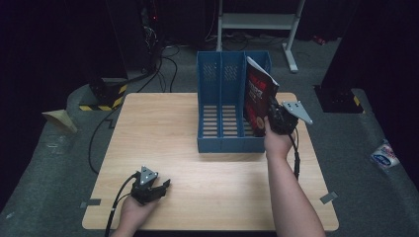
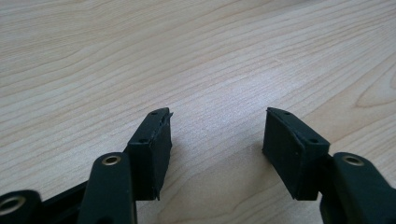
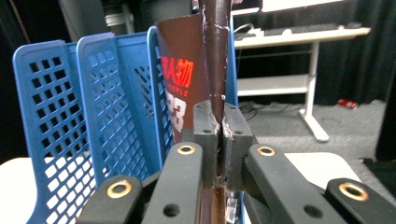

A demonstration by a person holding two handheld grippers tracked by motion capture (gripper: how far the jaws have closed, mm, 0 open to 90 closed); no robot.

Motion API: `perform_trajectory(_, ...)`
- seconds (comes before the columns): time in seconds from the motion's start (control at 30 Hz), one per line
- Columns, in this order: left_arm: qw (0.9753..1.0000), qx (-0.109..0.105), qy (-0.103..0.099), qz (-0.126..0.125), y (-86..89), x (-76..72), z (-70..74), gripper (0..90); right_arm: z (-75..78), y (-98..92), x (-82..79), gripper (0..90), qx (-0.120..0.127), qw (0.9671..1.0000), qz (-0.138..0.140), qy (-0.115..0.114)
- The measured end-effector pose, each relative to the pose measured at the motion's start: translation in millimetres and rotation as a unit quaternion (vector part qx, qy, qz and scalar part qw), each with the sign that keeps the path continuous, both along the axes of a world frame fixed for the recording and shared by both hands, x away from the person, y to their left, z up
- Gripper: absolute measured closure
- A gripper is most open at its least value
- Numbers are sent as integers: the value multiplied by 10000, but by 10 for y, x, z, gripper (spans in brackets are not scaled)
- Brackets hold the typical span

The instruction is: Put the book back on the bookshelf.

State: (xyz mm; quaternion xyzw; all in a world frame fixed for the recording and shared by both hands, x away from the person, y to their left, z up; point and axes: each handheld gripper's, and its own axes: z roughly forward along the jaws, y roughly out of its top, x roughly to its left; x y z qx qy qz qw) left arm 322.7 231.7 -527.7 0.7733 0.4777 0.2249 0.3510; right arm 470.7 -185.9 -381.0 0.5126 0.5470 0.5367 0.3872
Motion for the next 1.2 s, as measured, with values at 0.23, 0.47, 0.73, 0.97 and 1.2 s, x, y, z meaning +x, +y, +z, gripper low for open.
perform_trajectory(0.23, 10000, -8, -11, 5, -1, 2, -2, 418, 12, 117, -15, 867, -52, 9996, -140, -251)
perform_trajectory(0.47, 10000, -9, -11, 4, -1, 2, -2, 419, -19, 360, -52, 866, -149, 9988, -37, -458)
perform_trajectory(0.73, 10000, -13, -10, 1, 0, 2, -2, 419, -61, 563, -79, 862, -90, 9988, 110, -475)
perform_trajectory(0.97, 10000, -13, -9, -4, -1, 2, -2, 420, -117, 565, -86, 857, -152, 9991, 260, -313)
perform_trajectory(1.2, 10000, -23, -5, -1, -3, 1, -2, 420, -126, 558, -111, 796, -231, 9986, 412, -251)
